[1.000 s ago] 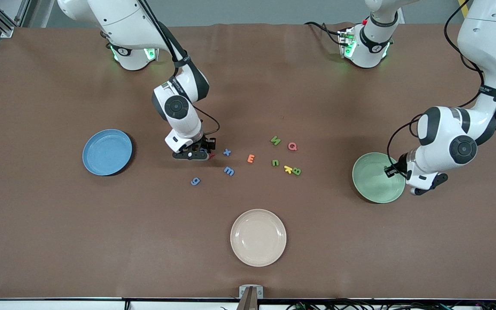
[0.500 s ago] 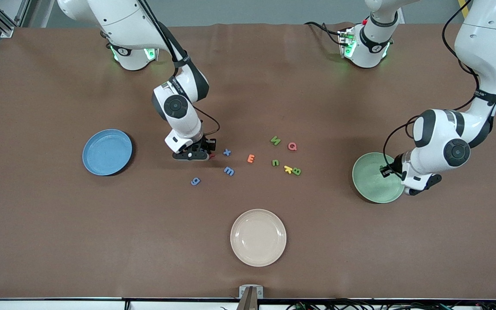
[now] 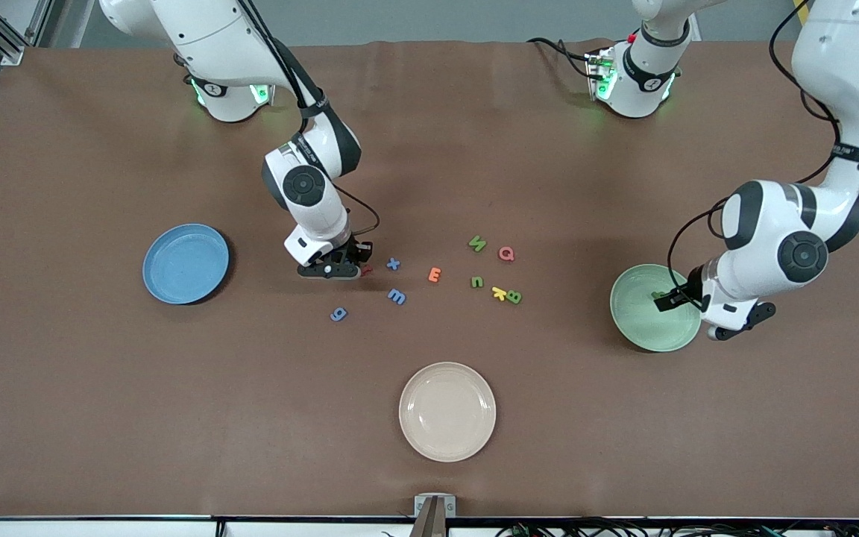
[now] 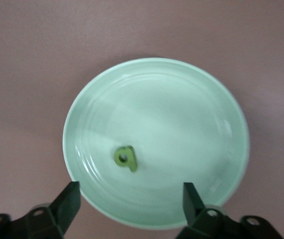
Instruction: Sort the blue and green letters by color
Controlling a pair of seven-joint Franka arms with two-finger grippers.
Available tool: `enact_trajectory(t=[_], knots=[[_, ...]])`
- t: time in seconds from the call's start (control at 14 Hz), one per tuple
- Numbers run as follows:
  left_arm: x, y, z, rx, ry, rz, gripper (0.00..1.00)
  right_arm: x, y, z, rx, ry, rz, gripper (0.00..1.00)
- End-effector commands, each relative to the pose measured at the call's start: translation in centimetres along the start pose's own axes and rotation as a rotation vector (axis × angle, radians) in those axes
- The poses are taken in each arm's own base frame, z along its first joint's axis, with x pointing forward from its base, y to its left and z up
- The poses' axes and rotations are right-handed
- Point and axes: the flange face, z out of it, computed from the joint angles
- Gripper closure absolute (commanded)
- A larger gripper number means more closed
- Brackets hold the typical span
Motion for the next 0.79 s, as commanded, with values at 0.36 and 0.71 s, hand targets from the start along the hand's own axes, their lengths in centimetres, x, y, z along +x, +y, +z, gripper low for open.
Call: enact_trajectory(t=[0.36, 0.71], knots=[[-8.6, 11.6, -6.3, 0.014, 0.012, 0.097, 0.01, 2.6, 4.4, -1.8, -0.039, -0.065, -0.012, 1.00], [-15.5, 19.0, -3.0, 0.006, -0.008, 0.016, 0.15, 6.9, 16.1, -8.0, -0.034, -0.160, -0.117, 1.00]])
